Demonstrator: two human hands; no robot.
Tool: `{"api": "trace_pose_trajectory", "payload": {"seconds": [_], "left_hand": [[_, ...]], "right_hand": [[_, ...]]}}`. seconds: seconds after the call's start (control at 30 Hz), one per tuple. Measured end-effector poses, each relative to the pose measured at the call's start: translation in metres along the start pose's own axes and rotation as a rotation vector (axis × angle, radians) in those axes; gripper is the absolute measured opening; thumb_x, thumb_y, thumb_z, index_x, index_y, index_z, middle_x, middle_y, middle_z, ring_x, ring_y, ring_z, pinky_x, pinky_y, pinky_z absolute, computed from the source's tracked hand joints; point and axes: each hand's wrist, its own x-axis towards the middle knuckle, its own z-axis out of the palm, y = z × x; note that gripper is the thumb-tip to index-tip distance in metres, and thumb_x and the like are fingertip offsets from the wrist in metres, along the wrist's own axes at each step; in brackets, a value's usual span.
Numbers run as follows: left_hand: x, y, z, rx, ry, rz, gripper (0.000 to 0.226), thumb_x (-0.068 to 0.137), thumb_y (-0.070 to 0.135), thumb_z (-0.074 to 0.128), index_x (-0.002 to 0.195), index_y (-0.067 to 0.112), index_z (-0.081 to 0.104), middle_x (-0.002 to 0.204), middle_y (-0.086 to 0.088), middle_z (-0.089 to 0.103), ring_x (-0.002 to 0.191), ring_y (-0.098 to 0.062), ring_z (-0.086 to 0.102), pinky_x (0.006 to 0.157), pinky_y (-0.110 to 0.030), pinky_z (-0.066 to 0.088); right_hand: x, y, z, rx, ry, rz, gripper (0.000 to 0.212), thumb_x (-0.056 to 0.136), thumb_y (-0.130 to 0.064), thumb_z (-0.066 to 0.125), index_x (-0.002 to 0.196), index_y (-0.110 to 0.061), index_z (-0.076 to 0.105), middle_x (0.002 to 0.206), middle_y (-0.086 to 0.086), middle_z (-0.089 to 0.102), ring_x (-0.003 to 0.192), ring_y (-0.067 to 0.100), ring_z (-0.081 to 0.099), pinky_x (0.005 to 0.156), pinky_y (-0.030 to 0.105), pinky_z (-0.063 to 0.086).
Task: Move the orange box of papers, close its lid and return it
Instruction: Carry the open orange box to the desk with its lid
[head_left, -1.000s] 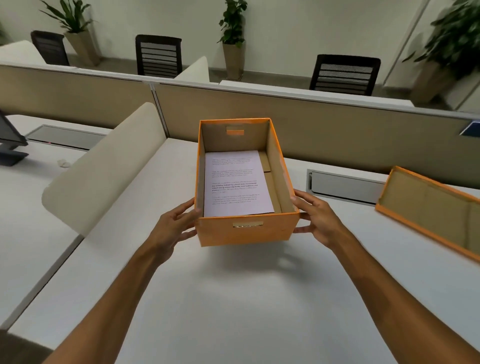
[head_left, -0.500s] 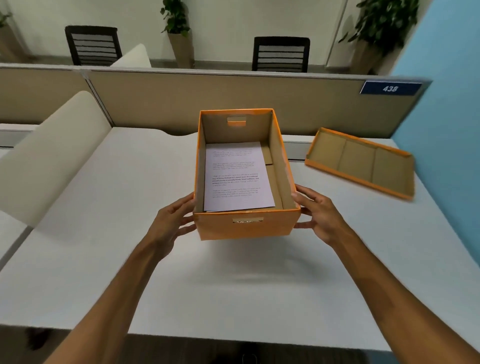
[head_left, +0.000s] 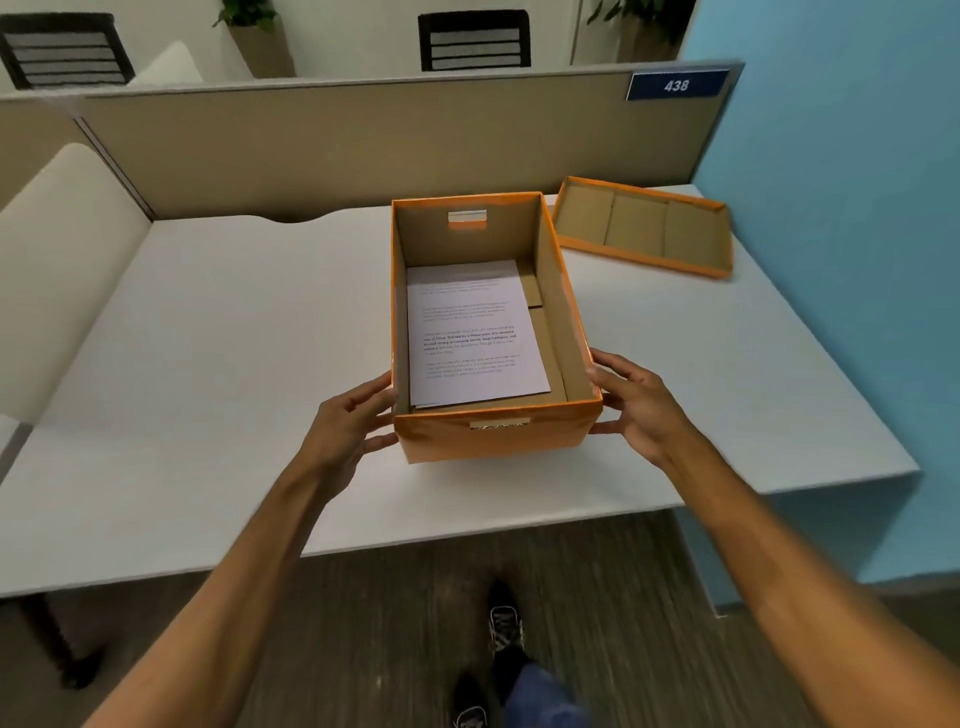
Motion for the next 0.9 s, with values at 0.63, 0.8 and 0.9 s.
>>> {"api": "trace_pose_trajectory", "payload": {"seconds": [0.63, 0.8, 0.9], "left_hand": [[-0.023, -0.027, 0.030, -0.031, 0.115, -0.083, 0.044, 0.098, 0.034, 0.053, 0.140, 0.023, 0.055, 0.145, -0.006, 0.055, 0.117, -0.026, 0.057, 0.100, -0.055, 0.048], [-0.021, -0.024, 0.031, 0.092, 0.185, -0.029, 0.050, 0.096, 0.030, 0.058, 0.144, 0.022, 0.047, 0.141, -0.012, 0.057, 0.123, -0.031, 0.058, 0.099, -0.052, 0.049], [-0.018, -0.016, 0.034, 0.311, 0.240, 0.088, 0.057, 0.095, 0.032, 0.061, 0.147, 0.021, 0.041, 0.146, -0.012, 0.052, 0.129, -0.032, 0.054, 0.101, -0.051, 0.049]], "right_hand": [[-0.009, 0.039, -0.003, -0.044, 0.028, 0.027, 0.042, 0.093, -0.045, 0.060, 0.135, -0.040, 0.056, 0.118, -0.021, 0.061, 0.111, 0.017, 0.057, 0.074, 0.046, 0.055], [-0.008, 0.038, -0.003, -0.157, 0.114, -0.017, 0.045, 0.093, -0.047, 0.059, 0.135, -0.034, 0.057, 0.125, -0.007, 0.061, 0.111, 0.020, 0.059, 0.092, 0.056, 0.052], [-0.008, 0.032, -0.004, -0.253, 0.168, -0.071, 0.049, 0.093, -0.046, 0.059, 0.137, -0.024, 0.055, 0.130, 0.000, 0.062, 0.117, 0.023, 0.059, 0.091, 0.047, 0.053]]}}
